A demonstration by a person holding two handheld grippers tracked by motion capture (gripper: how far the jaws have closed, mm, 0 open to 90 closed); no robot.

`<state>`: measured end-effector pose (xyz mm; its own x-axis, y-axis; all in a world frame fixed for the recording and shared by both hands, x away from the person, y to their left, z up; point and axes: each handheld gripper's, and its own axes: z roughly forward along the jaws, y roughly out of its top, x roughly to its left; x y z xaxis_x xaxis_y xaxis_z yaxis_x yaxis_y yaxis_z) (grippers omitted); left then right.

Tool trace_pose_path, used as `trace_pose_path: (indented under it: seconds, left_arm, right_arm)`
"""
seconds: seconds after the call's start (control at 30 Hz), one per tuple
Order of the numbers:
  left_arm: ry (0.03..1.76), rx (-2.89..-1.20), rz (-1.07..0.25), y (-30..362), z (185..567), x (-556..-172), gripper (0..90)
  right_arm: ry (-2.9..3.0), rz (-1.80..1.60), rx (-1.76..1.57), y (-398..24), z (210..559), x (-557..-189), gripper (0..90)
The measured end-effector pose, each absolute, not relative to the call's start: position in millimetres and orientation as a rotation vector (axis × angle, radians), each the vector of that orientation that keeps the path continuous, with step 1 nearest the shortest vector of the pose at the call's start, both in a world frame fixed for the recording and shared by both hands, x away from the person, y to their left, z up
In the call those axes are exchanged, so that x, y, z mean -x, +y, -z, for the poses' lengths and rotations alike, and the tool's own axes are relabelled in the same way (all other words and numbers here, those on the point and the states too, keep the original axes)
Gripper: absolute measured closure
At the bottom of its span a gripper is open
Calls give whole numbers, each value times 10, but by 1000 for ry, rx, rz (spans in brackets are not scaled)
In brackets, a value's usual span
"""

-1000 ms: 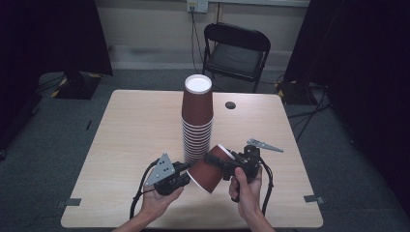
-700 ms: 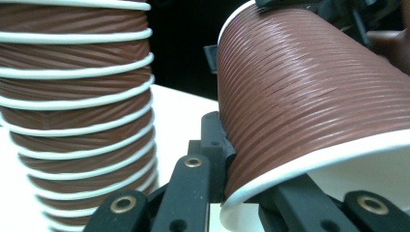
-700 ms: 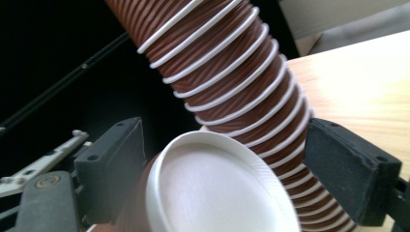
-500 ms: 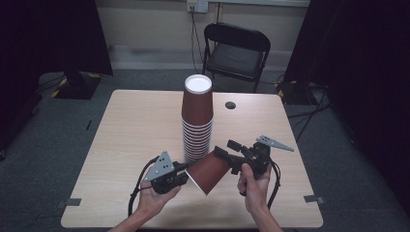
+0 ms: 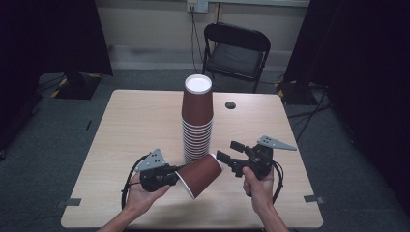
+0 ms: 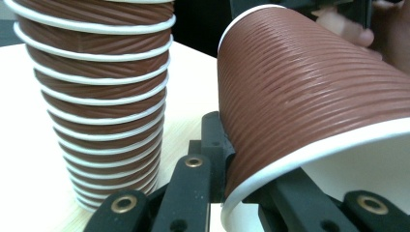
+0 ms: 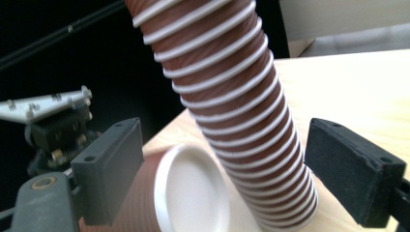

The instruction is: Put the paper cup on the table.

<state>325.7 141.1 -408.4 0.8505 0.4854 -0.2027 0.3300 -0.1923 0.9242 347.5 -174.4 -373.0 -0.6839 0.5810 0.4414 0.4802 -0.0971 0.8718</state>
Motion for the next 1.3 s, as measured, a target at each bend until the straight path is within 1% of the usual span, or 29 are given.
trace_pose_path:
  seconds: [0.13, 0.27, 0.3, 0.53, 0.57, 0.67, 0.8, 1.17, 1.3]
  left_arm:
    - [640, -1833, -164, 1461, 4056, -3279, 852]
    - [666, -1872, -135, 1481, 4050, -3305, 853]
    - [676, -1889, -148, 1483, 4048, -3308, 853]
    - [688, -1952, -92, 1483, 4082, -3328, 854]
    - [688, -1960, -87, 1482, 4080, -3329, 854]
    - [687, -1976, -16, 1478, 4080, -3356, 853]
    - [702, -2000, 30, 1478, 4067, -3392, 853]
    - [723, -2093, 47, 1411, 4019, -3429, 856]
    - [745, -2112, 80, 1416, 3994, -3473, 857]
  right_arm:
    - [2104, -1882, -1138, -1740, 3754, -3429, 141]
    - [2151, -1861, -1059, -1744, 3725, -3377, 144]
    - [2168, -1865, -1044, -1743, 3722, -3369, 145]
    - [2273, -1844, -933, -1710, 3771, -3325, 136]
    - [2289, -1834, -913, -1694, 3780, -3317, 136]
    - [2340, -1777, -851, -1632, 3797, -3286, 148]
    - [2389, -1708, -751, -1552, 3788, -3238, 157]
    - [2504, -1543, -519, -1368, 3781, -3145, 134]
    - [2496, -1481, -426, -1305, 3775, -3097, 135]
